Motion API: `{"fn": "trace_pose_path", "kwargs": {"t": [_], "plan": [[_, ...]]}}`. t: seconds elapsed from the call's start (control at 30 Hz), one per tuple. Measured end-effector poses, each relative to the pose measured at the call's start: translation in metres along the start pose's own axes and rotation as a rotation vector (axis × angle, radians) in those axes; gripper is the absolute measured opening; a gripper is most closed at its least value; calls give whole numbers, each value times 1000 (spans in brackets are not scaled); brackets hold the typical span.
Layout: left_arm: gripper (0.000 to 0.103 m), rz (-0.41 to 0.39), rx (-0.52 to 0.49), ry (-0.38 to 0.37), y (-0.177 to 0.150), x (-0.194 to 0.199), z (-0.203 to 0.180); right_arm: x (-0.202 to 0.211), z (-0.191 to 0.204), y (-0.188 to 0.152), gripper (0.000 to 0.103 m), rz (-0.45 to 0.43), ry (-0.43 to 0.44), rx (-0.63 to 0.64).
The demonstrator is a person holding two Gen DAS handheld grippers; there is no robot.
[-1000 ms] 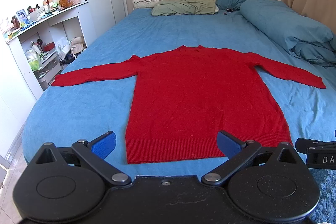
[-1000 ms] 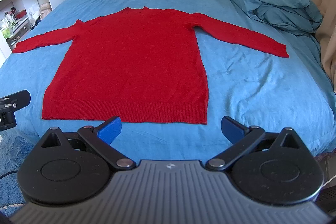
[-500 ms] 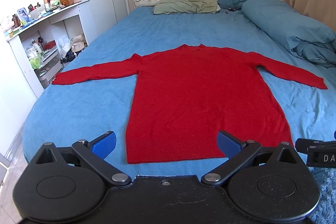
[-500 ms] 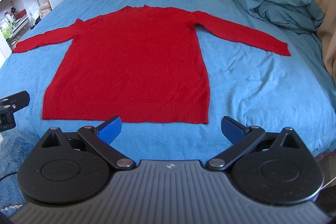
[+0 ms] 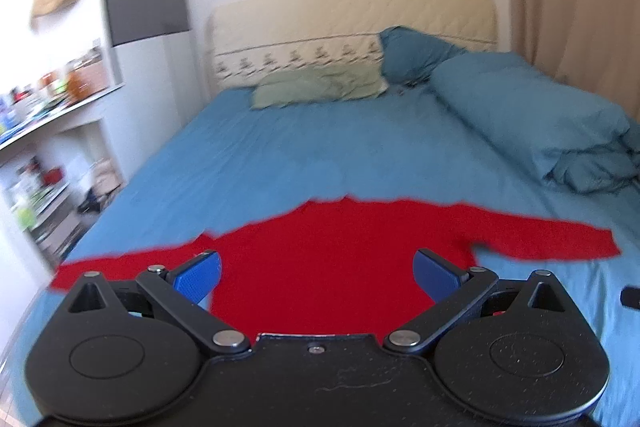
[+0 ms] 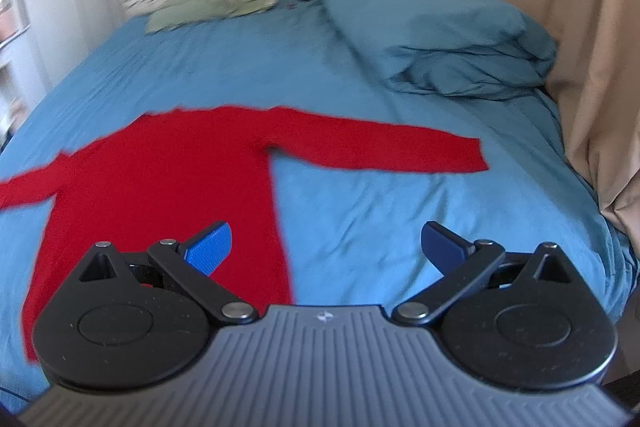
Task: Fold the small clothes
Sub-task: 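Grasp the sweater cuff with the right tool while the left tool approaches the body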
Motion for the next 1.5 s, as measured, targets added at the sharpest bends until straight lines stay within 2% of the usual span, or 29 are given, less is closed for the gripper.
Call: {"fn": "trace_pose_path", "kwargs": {"t": [0.17,0.4,0.5,0.67,0.8,0.9,0.97,1.0,1.07,1.13,1.23,1.33,1.43,1.5], "plan": [[103,38,-19,-125,35,-101,-49,-86,-53,28,103,-16,-81,-140],[103,137,-45,-239,37,-245,-123,-211,-115,28,103,-42,-180,-305],[103,175,-58,-244,32,-293,-151,-252,-137,19,103,-37,-229,-367],[103,268,-87,-240,8,-348,-181,-292,-177,9,103,-39,-286,-495],[103,356,-85,-205,-7,-379,-193,-310,-203,4,102,-20,-316,-596],[103,409,-107,-183,-16,-399,-203,-314,-212,9,91,-53,-331,-611],[103,442,-116,-179,-23,-409,-208,-319,-217,12,71,-48,-351,-606],[103,460,-118,-173,-26,-413,-210,-322,-219,13,67,-42,-362,-604],[103,469,-118,-161,-31,-416,-212,-323,-221,16,43,-33,-382,-589],[103,469,-125,-157,-32,-417,-214,-324,-224,19,26,-12,-393,-575],[103,485,-141,-169,-31,-420,-214,-319,-224,30,22,-4,-387,-576],[103,511,-134,-208,-21,-428,-206,-305,-209,56,21,-40,-366,-538],[100,450,-92,-198,0,-414,-182,-287,-174,99,21,-105,-298,-470],[100,410,-59,-228,18,-402,-157,-277,-138,132,21,-153,-226,-409]]}}
Point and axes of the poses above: each gripper's, at about its wrist camera, not at the fingertips, and x roughly against the way its jaws point, z to its left, y to its top, the point moved 5 cm from there along -x, roughly the way its jaws point, and after that the axes turned 1 degree about y, right-handed, at the moved point
